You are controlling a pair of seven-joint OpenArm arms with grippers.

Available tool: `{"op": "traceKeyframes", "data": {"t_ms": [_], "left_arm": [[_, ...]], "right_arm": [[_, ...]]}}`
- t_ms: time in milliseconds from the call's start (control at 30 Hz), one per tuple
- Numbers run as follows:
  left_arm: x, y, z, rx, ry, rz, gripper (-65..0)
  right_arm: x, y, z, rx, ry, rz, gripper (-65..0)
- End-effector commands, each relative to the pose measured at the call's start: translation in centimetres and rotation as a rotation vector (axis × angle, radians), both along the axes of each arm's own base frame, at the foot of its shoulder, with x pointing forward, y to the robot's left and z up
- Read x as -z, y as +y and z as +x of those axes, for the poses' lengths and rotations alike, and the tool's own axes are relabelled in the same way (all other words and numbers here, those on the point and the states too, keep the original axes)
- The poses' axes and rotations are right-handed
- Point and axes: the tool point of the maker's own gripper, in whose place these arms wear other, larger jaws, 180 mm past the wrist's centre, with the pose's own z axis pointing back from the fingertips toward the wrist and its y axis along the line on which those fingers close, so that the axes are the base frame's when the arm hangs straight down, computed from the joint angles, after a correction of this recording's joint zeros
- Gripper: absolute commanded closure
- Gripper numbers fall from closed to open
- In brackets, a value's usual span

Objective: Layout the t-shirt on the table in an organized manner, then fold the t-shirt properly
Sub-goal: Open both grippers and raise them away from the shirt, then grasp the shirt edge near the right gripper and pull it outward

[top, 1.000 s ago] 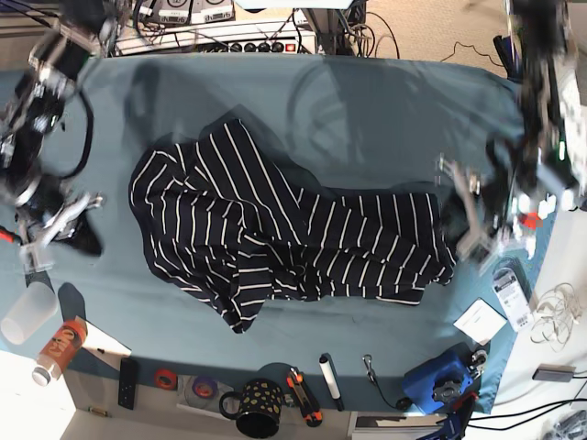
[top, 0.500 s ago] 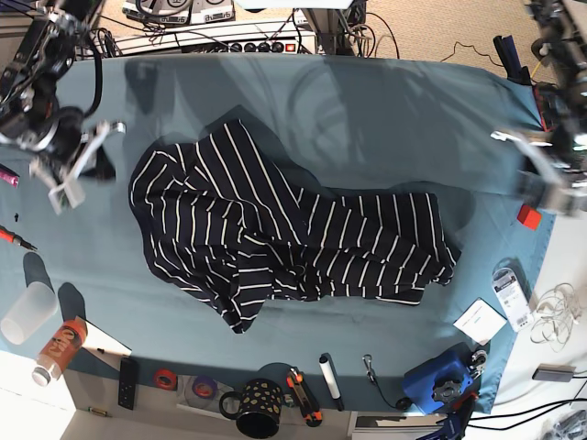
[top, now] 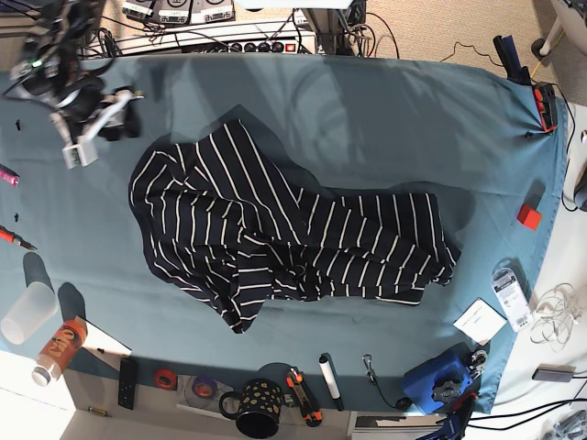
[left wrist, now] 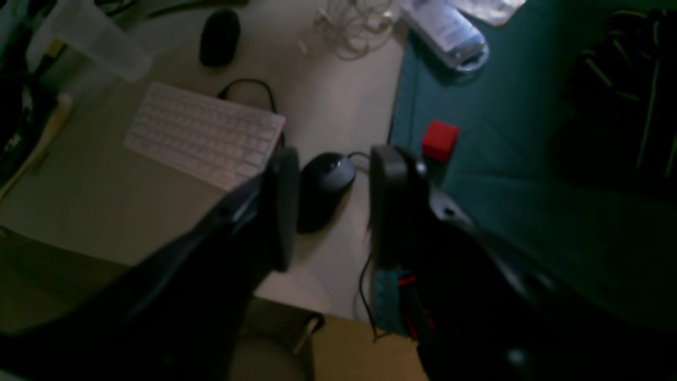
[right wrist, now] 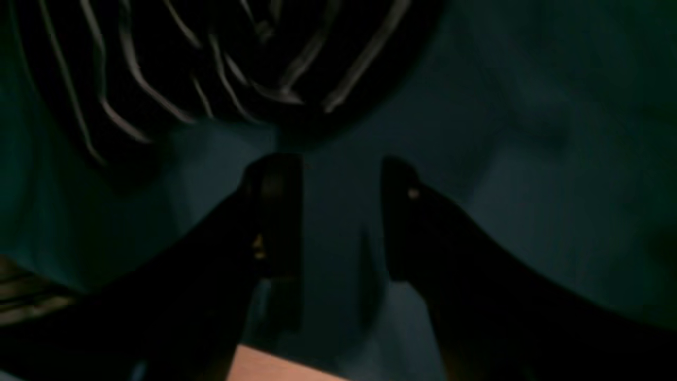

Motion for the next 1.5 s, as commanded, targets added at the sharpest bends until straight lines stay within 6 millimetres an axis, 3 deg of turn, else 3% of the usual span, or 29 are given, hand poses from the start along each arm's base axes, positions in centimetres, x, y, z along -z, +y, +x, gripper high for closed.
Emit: {"op": "traceKeyframes", "data": {"t_ms": [0,100,200,333,833,933,1100,1200,1300,1467], "left_arm": [[-1.2,-0.3,0.3,0.026,-0.037,0.013,-23.5],[-1.0,-0.5,0.2,0.035,-0.032,0.004,-23.5],[-1.0,-0.5,0.2,0.038,-0.036,0.001,-23.5],[-1.2,-1.0,0.4,0.056,-0.05,-0.019,-23.5],[-1.2,-1.1,0.4,0.056,-0.057,-0.023,-23.5],[-1.2,-1.1,0.4,0.056,-0.058,-0.023,-23.5],[-1.3,-1.6,0.6,0.076,-0.073,-0.045,-23.5],[-1.3,-1.5,0.6,0.075,-0.072,-0.045,-23.5],[-1.3,-1.5,0.6,0.075,-0.072,-0.045,-23.5],[-1.4,-1.6,0.6,0.077,-0.074,-0.047,-23.5]], "right_arm": [[0.1,-0.4,0.4,0.018,-0.015,0.008,-24.5],[3.0,-0.2,0.2,0.086,0.042,0.088,-24.5],[4.3,1.0,0.8,0.081,0.038,0.192,-24.5],[3.5,2.4,2.3,0.039,-0.003,0.294,-24.5],[1.5,3.9,6.5,0.046,-0.117,0.322,-24.4],[1.9,2.6,7.9,0.096,-0.135,0.229,-20.8],[1.8,2.7,9.4,0.086,-0.115,0.163,0.0],[1.3,2.4,10.2,0.086,-0.132,0.135,0.0],[0.2,0.8,11.3,0.124,-0.18,0.093,0.0],[-3.6,-4.6,13.5,0.222,-0.302,-0.019,0.0]]}}
